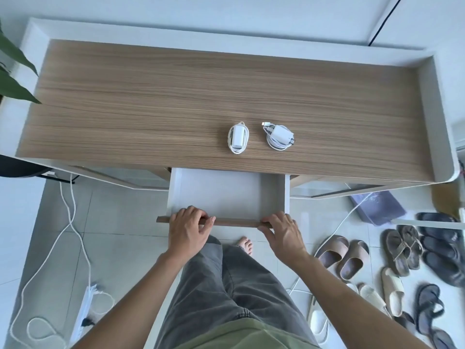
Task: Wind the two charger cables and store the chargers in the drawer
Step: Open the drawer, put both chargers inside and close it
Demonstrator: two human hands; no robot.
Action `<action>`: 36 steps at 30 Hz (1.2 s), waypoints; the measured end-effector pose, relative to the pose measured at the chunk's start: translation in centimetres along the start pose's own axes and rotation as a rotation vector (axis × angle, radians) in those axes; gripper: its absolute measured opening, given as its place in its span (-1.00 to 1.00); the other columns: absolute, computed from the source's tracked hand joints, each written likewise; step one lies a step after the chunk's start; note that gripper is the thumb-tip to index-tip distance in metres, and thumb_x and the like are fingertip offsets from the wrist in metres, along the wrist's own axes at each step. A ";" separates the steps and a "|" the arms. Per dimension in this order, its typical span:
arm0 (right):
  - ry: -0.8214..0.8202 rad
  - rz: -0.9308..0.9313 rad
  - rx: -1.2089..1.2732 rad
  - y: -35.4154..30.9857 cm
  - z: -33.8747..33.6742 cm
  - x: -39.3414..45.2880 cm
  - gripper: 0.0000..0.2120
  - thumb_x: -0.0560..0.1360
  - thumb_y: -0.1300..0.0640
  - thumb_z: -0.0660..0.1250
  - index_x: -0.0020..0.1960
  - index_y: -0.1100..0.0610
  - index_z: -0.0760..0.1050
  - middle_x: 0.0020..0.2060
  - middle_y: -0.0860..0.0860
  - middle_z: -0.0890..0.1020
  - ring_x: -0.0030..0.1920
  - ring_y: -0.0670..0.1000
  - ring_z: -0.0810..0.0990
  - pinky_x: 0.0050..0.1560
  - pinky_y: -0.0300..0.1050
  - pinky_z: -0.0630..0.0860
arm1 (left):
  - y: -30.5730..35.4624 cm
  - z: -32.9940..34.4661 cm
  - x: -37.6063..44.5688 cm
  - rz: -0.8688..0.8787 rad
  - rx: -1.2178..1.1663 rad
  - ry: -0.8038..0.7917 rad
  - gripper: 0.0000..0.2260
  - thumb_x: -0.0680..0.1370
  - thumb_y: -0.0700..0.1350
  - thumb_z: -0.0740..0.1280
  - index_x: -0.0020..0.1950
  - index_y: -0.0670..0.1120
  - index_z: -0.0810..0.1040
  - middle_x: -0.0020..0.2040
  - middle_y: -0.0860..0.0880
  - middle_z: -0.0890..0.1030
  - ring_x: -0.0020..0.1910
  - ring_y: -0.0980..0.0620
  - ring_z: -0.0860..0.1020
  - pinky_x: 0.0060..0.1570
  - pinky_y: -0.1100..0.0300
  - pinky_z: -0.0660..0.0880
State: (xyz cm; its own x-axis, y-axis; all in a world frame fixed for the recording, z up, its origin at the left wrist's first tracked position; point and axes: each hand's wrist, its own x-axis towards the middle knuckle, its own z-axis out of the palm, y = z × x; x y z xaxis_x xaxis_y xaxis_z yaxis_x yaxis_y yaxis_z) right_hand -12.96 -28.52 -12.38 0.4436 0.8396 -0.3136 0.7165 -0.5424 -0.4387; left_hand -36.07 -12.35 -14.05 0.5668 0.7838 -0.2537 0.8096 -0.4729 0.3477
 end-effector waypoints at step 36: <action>-0.149 0.142 0.250 -1.2 -15.2 21.4 -0.41 0.51 -0.06 0.48 0.49 0.00 0.41 0.34 0.05 0.57 0.29 0.08 0.58 0.24 -0.04 0.52 | 10.4 -9.6 19.5 -0.283 -0.586 -0.154 -0.31 0.52 0.16 0.46 0.56 -0.05 0.30 0.40 -0.11 0.55 0.34 -0.12 0.55 0.34 -0.06 0.49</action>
State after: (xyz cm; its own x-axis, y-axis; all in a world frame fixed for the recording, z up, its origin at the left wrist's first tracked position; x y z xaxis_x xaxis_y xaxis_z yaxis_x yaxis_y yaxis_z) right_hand 3.89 -9.42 -5.74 0.4327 0.7516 -0.4979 0.4907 -0.6596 -0.5693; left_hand -18.03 1.87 -6.69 0.3949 0.7589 -0.5179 0.7384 0.0733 0.6704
